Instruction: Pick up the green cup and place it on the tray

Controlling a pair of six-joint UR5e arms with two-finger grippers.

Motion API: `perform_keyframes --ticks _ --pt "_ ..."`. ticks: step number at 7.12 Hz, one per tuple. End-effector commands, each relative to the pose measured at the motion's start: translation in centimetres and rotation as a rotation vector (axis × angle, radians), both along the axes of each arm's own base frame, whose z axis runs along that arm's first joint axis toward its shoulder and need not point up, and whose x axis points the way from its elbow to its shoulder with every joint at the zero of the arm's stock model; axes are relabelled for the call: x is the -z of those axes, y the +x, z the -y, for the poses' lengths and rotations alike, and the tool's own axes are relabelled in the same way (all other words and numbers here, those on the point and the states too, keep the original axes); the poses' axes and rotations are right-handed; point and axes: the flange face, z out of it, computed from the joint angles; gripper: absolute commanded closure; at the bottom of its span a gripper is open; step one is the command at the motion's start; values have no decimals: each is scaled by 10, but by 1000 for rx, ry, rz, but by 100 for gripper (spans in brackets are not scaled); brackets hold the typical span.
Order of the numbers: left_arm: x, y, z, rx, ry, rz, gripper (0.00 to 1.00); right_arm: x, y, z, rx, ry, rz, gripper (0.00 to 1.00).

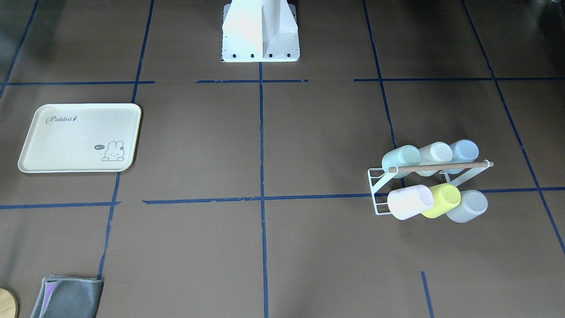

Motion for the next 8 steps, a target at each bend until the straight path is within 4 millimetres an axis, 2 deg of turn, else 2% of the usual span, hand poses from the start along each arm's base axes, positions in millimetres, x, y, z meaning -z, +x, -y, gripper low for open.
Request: perform_keyframes --ticks 1,3,5,6,8 --pt "0 0 0 0 1 0 0 4 0 1 -2 10 2 0" --pt "5 0 0 0 10 0 0 5 0 2 -2 13 1 0" --pt "11 0 1 1 20 1 0 18 0 15 2 41 -3 0" --pt "13 0 0 0 25 2 0 22 -5 22 7 43 2 0" --pt "14 0 -1 1 27 1 0 24 -17 24 32 58 2 0"
